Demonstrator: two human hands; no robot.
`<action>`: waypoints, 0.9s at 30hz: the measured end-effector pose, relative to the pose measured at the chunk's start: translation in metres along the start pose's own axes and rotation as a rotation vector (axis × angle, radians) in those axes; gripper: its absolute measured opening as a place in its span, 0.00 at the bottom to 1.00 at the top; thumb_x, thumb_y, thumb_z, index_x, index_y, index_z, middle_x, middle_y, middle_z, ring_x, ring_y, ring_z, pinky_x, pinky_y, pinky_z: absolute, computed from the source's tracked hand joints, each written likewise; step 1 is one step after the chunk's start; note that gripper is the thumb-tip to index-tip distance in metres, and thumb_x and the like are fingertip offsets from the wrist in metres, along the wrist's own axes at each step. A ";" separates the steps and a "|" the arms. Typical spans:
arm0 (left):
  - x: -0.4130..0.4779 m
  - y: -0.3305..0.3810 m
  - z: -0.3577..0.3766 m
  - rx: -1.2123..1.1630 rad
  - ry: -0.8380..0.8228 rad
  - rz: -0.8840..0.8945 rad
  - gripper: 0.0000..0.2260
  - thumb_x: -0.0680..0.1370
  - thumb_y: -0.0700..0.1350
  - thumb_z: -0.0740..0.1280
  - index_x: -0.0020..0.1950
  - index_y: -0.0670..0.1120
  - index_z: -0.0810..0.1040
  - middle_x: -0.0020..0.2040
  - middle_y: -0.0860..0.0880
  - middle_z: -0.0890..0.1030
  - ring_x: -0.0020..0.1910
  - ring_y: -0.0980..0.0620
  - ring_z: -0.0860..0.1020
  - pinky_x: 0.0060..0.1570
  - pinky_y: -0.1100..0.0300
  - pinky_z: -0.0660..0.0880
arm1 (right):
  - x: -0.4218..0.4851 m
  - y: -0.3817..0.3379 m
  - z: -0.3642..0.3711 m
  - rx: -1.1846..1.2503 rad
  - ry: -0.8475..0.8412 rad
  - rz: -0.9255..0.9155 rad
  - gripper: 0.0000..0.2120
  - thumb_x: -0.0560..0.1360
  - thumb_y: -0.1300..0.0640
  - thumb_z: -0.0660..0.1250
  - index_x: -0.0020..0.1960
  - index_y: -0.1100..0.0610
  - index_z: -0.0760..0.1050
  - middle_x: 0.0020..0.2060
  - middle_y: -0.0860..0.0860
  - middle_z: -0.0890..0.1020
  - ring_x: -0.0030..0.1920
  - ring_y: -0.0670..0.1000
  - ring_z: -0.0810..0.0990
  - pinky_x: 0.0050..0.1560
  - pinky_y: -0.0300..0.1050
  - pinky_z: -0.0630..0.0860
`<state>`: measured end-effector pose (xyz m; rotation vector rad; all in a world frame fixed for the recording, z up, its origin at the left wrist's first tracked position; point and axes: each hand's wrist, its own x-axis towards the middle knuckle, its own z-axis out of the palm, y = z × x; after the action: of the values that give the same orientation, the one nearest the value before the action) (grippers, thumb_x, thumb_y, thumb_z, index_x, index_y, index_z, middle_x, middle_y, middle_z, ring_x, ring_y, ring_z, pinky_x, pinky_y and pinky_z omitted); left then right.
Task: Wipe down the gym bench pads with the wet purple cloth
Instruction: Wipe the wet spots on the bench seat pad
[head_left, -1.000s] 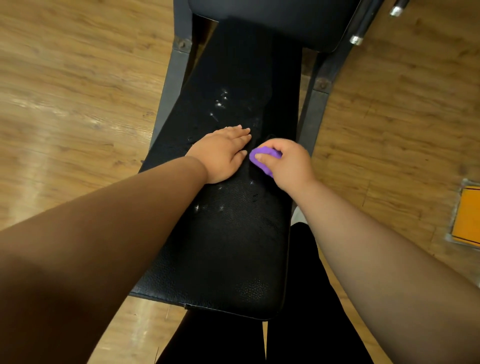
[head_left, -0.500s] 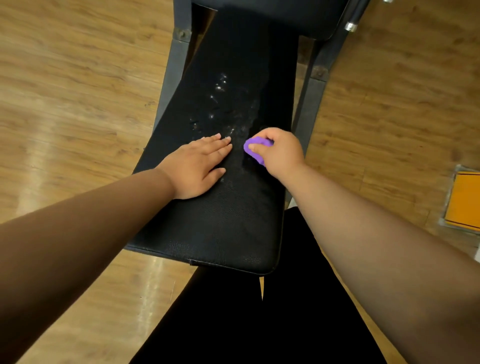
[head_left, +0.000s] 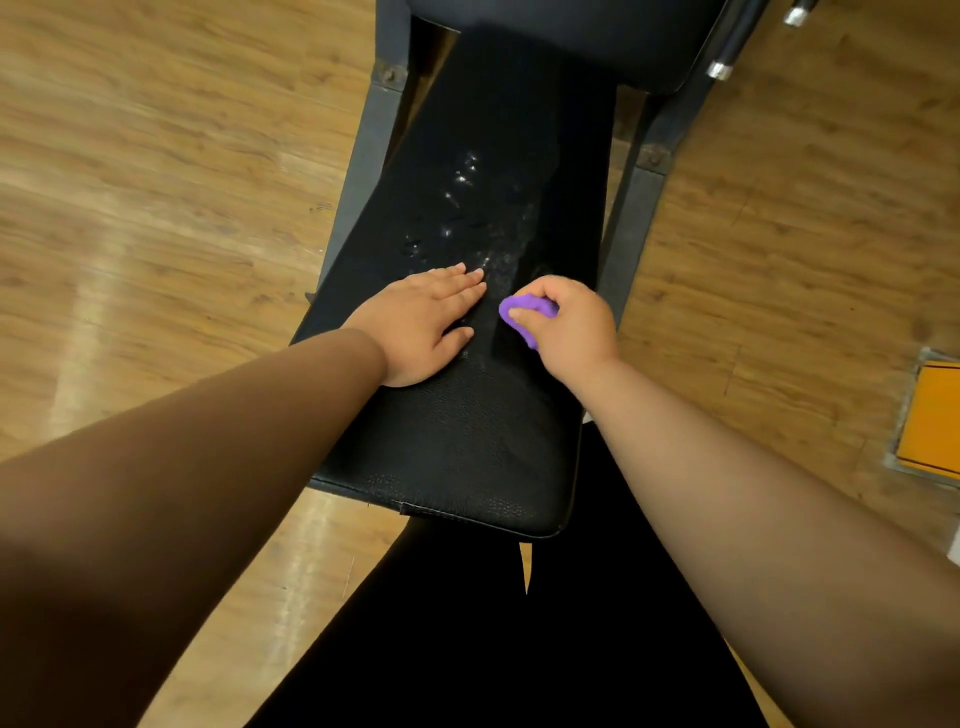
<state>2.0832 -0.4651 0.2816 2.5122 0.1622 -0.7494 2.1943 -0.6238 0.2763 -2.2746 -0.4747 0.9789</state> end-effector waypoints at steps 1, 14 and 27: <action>0.000 0.000 0.000 -0.001 0.002 0.000 0.26 0.83 0.52 0.54 0.79 0.47 0.51 0.80 0.50 0.51 0.79 0.53 0.47 0.76 0.58 0.45 | -0.010 0.001 0.000 -0.004 -0.020 -0.022 0.05 0.74 0.58 0.71 0.43 0.48 0.78 0.44 0.50 0.79 0.41 0.47 0.76 0.41 0.38 0.70; -0.004 0.002 -0.001 0.029 0.026 0.011 0.25 0.84 0.51 0.53 0.79 0.46 0.54 0.79 0.49 0.54 0.78 0.52 0.49 0.75 0.58 0.45 | -0.007 -0.006 0.001 -0.033 0.009 -0.015 0.02 0.75 0.59 0.70 0.47 0.55 0.81 0.37 0.44 0.76 0.38 0.42 0.74 0.40 0.34 0.70; -0.053 0.012 0.008 0.060 0.015 0.037 0.33 0.77 0.60 0.44 0.79 0.46 0.52 0.79 0.48 0.54 0.79 0.51 0.50 0.76 0.57 0.47 | -0.041 -0.003 0.004 -0.034 -0.023 -0.044 0.03 0.75 0.58 0.69 0.48 0.52 0.80 0.48 0.48 0.77 0.45 0.48 0.76 0.45 0.40 0.73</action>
<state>2.0378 -0.4783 0.3095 2.5706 0.1001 -0.7303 2.1640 -0.6419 0.2970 -2.2752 -0.5531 0.9822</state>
